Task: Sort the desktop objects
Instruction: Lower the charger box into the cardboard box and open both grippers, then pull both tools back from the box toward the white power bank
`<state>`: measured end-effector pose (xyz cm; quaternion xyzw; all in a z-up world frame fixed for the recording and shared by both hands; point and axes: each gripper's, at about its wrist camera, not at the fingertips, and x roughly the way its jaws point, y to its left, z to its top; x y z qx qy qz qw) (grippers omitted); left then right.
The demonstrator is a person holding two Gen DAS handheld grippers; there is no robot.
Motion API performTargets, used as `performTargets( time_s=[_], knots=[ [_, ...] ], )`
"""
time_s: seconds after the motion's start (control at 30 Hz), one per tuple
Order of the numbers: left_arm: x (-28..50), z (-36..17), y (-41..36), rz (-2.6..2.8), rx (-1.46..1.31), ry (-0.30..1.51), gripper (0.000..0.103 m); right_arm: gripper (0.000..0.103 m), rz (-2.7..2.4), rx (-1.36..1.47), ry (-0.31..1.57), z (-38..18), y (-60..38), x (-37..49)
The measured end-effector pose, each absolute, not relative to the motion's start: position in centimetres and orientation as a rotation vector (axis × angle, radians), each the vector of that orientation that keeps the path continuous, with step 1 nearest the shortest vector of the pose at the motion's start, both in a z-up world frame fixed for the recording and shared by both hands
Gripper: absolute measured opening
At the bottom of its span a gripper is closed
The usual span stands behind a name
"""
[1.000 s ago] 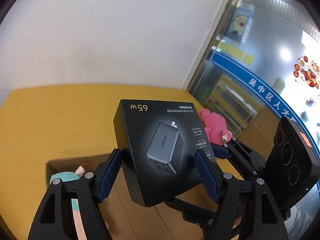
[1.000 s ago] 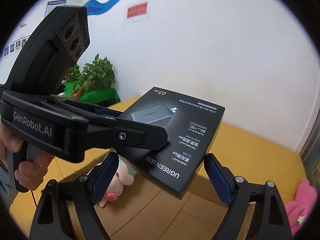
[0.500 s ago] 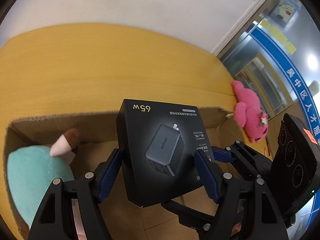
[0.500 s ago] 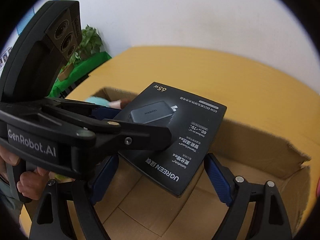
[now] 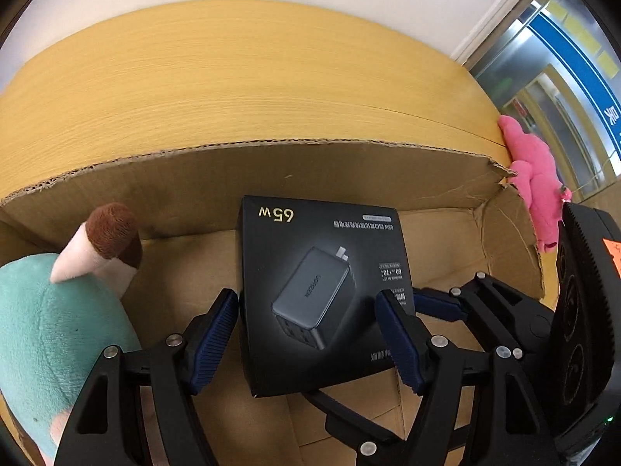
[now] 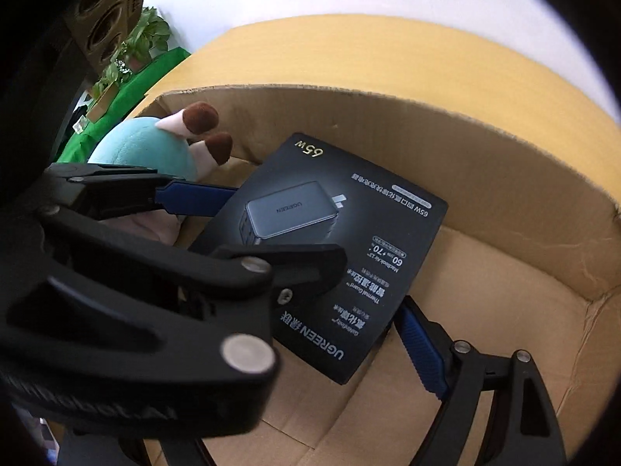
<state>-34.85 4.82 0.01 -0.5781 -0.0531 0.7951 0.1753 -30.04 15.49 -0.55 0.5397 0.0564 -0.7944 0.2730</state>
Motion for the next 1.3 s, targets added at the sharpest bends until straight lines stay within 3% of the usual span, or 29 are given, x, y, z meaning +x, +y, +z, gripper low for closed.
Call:
performTargets(
  time_s=[0.37, 0.7, 0.87, 1.03, 1.3],
  knots=[
    [-31.0, 6.1, 3.3, 2.371, -1.49, -0.145, 0.077, 0.086, -2.18, 1.48, 0.138, 0.4, 17.0, -28.5],
    [-17.1, 15.6, 0.7, 2.565, -1.07, 0.01, 0.1, 0.087, -2.422, 1.183, 0.305, 8.2, 17.8, -20.1],
    [-8.2, 18.2, -1.1, 2.706, -0.841, 0.055, 0.103, 0.088, -2.577, 1.027, 0.284, 10.8, 19.3, -11.7],
    [-1.9, 18.5, -1.7, 2.772, -0.726, 0.064, 0.103, 0.089, -2.655, 0.903, 0.231, 11.8, 20.6, -5.6],
    [4.0, 14.6, -0.6, 2.766, -0.746, 0.112, 0.103, 0.089, -2.696, 0.856, 0.174, 11.2, 20.8, 0.5]
  ],
)
